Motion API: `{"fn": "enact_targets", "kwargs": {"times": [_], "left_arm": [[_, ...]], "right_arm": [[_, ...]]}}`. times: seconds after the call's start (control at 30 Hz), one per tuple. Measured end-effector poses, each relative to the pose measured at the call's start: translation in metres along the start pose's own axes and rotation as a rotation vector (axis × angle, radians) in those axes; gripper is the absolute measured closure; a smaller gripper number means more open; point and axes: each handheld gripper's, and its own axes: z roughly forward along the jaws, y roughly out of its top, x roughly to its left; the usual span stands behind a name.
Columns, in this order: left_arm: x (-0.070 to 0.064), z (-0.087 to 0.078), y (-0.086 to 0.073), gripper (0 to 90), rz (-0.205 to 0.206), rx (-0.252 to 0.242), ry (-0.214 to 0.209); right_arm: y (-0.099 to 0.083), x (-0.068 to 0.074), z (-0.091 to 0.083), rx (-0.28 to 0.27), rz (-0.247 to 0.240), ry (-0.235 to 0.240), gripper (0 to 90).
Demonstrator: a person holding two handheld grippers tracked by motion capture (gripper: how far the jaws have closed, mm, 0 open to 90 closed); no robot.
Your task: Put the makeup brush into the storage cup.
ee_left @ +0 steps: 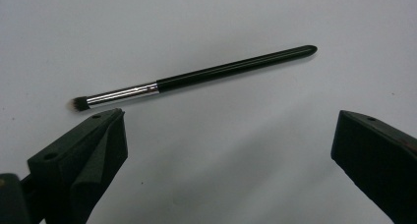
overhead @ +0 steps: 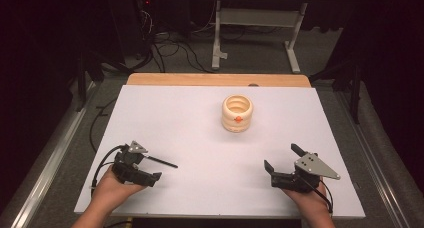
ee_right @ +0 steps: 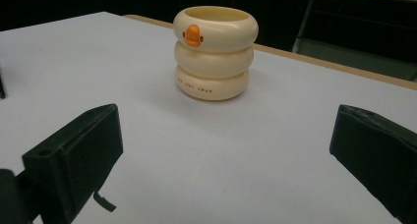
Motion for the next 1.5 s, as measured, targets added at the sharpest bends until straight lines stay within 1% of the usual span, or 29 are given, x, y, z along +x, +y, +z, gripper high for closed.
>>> {"fn": "enact_targets", "kwargs": {"times": [0.03,0.07,0.13,0.2,0.27,0.3,0.37,0.43,0.47,0.53,0.63,0.7,0.73,0.77,0.87,0.9,0.93,1.0,1.03,1.07,1.1,1.13,1.17,1.2,1.3,1.47,1.5], "left_arm": [[0.000,0.000,0.000,0.9,0.000,0.000,0.000],[0.003,-0.002,0.002,0.9,0.005,0.008,-0.023],[0.005,-0.003,0.003,0.9,0.018,0.017,-0.048],[0.007,-0.005,0.006,0.9,0.032,0.026,-0.059],[0.009,-0.007,0.008,1.0,0.034,0.029,-0.063],[0.009,-0.009,0.010,1.0,0.031,0.025,-0.065],[0.010,-0.011,0.013,1.6,0.023,0.009,-0.091],[0.009,-0.014,0.017,1.6,0.037,-0.009,-0.103],[0.009,-0.015,0.019,1.6,0.051,-0.016,-0.100],[0.009,-0.015,0.023,1.9,0.082,-0.019,-0.076],[0.010,-0.014,0.027,3.2,0.121,-0.022,-0.080],[0.010,-0.012,0.029,4.2,0.134,-0.024,-0.087],[0.011,-0.012,0.030,4.2,0.153,-0.021,-0.083],[0.011,-0.011,0.031,4.2,0.162,-0.020,-0.081],[0.011,-0.005,0.033,4.2,0.198,0.006,-0.086],[0.011,-0.005,0.033,4.2,0.198,0.006,-0.086],[0.010,0.000,0.035,4.2,0.218,0.028,-0.073],[0.010,0.003,0.037,4.2,0.225,0.034,-0.079],[0.010,0.004,0.038,4.2,0.235,0.037,-0.077],[0.010,0.004,0.038,4.2,0.235,0.037,-0.077],[0.010,0.006,0.039,4.2,0.250,0.045,-0.067],[0.010,0.009,0.040,4.2,0.275,0.059,-0.056],[0.010,0.009,0.040,4.2,0.275,0.059,-0.056],[0.012,0.011,0.040,4.2,0.285,0.070,-0.055],[0.013,0.015,0.040,4.2,0.295,0.085,-0.065],[0.013,0.020,0.040,4.2,0.312,0.105,-0.062],[0.013,0.021,0.040,4.2,0.329,0.113,-0.060]], "right_arm": [[0.000,0.000,0.000,0.000,0.000,0.000,1.1],[0.000,0.000,0.000,-0.002,0.002,-0.001,1.1],[0.000,0.000,0.000,-0.001,0.003,-0.002,1.1],[0.000,0.000,0.000,0.000,0.003,-0.002,1.1],[0.000,0.000,0.000,-0.001,0.002,-0.003,1.1],[0.000,0.000,0.000,-0.001,0.002,-0.003,1.1],[0.000,0.000,0.000,-0.001,0.002,-0.002,1.1],[0.000,0.001,0.000,0.000,0.002,-0.002,1.1],[0.000,0.001,0.000,-0.003,0.003,0.001,1.1],[0.000,0.000,0.000,-0.003,-0.004,-0.001,1.1],[0.000,0.000,0.000,-0.003,-0.006,0.000,1.1],[0.000,0.001,0.000,-0.003,-0.003,0.001,1.1],[0.000,0.001,0.000,-0.003,-0.004,0.002,1.1],[0.000,0.001,0.000,-0.003,-0.001,0.002,1.1],[0.000,0.001,0.000,0.001,0.000,0.006,1.1],[0.000,0.001,0.000,0.001,0.000,0.006,1.1],[0.000,0.001,0.000,-0.004,-0.007,0.005,1.1],[0.000,0.001,0.000,-0.002,-0.004,0.006,1.1],[0.000,0.001,0.001,-0.004,-0.001,0.009,1.1],[0.000,0.001,0.001,-0.004,-0.001,0.009,1.1],[0.000,0.001,0.001,-0.004,-0.001,0.009,1.1],[0.000,0.002,0.000,-0.009,0.000,0.013,1.1],[0.000,0.002,0.000,-0.005,-0.004,0.014,1.1],[0.000,0.002,0.000,-0.004,-0.004,0.013,1.1],[0.000,0.002,0.000,-0.004,-0.002,0.016,1.1],[0.000,0.001,0.000,-0.007,-0.002,0.018,1.1],[0.000,0.001,0.000,-0.005,-0.003,0.017,1.1]]}}
